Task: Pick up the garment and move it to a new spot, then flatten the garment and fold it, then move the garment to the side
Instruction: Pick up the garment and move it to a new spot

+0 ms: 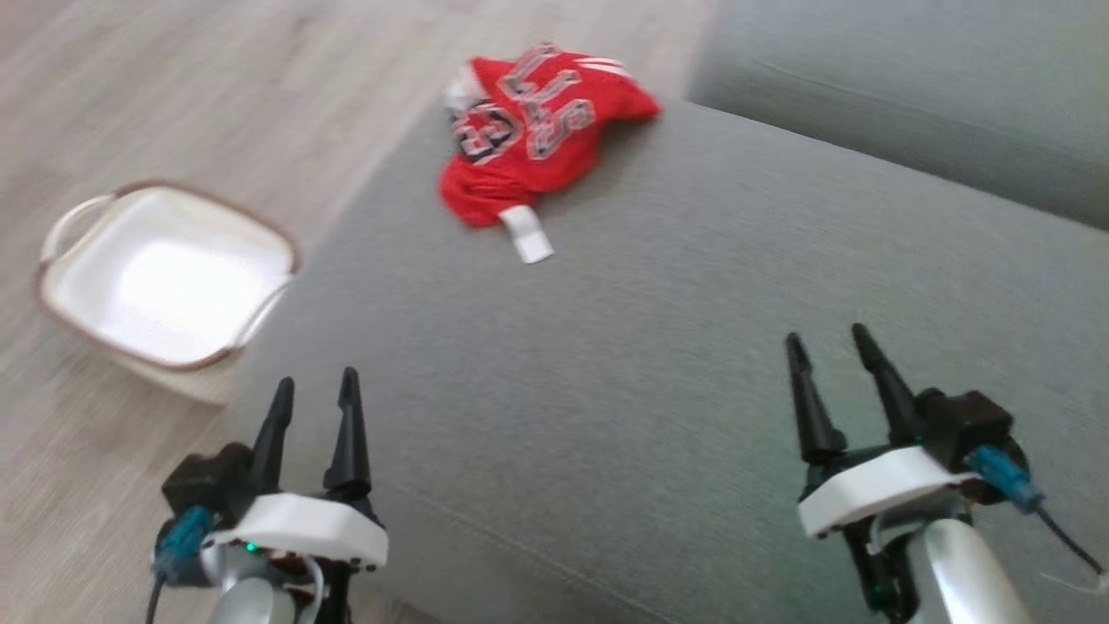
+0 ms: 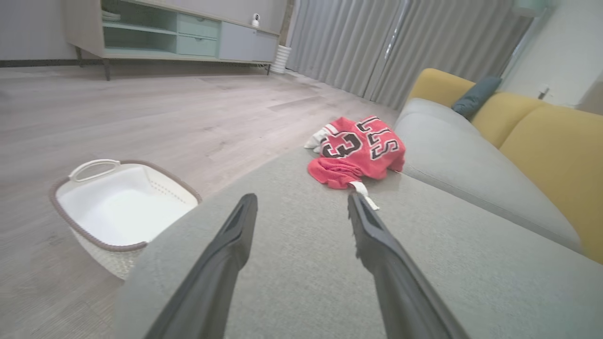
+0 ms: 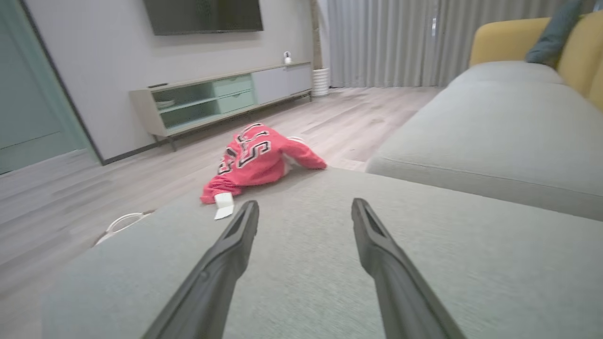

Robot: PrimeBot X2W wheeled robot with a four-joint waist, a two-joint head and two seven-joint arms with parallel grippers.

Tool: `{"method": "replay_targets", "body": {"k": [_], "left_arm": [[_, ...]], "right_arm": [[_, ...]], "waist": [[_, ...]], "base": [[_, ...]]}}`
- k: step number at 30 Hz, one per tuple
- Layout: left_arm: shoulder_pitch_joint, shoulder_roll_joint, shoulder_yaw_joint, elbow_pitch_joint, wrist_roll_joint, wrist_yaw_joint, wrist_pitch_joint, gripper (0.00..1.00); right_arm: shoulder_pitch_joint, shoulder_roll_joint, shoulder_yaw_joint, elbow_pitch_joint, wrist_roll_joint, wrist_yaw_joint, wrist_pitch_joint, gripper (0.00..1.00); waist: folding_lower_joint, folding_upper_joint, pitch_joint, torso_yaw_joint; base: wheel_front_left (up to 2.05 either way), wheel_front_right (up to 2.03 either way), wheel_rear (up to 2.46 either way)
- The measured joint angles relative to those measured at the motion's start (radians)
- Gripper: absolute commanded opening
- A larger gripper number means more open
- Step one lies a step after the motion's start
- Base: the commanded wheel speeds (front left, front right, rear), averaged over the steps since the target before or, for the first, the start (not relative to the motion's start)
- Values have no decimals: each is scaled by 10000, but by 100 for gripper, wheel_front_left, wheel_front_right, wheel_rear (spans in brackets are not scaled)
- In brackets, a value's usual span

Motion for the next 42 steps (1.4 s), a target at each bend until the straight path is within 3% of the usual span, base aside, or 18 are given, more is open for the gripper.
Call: {"method": "replay_targets", "body": {"k": [6,17,24,28,36,42], "left_arm": [[508,12,332,-416,15,77,0,100],[577,4,272,-681,-13,163,0,100],[328,15,184,-523,-29,134,0,100],[-825,284,489,-539,188,-44,0,100],[-4179,1406,594,109,709,-523,253,100],[-7218,1755,522,1624,746,-1066,1283,100]], "right_arm": [[-54,13,587,0,4,0,123,100],[-85,12,706,100,-2,0,123,100],[-101,8,86,-244,-345,0,140,100],[-459,12,-12,-754,-759,0,416,100],[-1207,0,-253,-1781,-1258,0,736,100],[-1484,-8,-424,-2575,-1586,0,963,100]], "waist": [[0,0,59,643],[0,0,241,662],[1,0,596,615],[1,0,1059,303],[2,0,2229,-684],[3,0,3421,-1646]], "base": [[0,0,0],[0,0,0],[0,0,0],[0,0,0],[0,0,0],[0,0,0]]}}
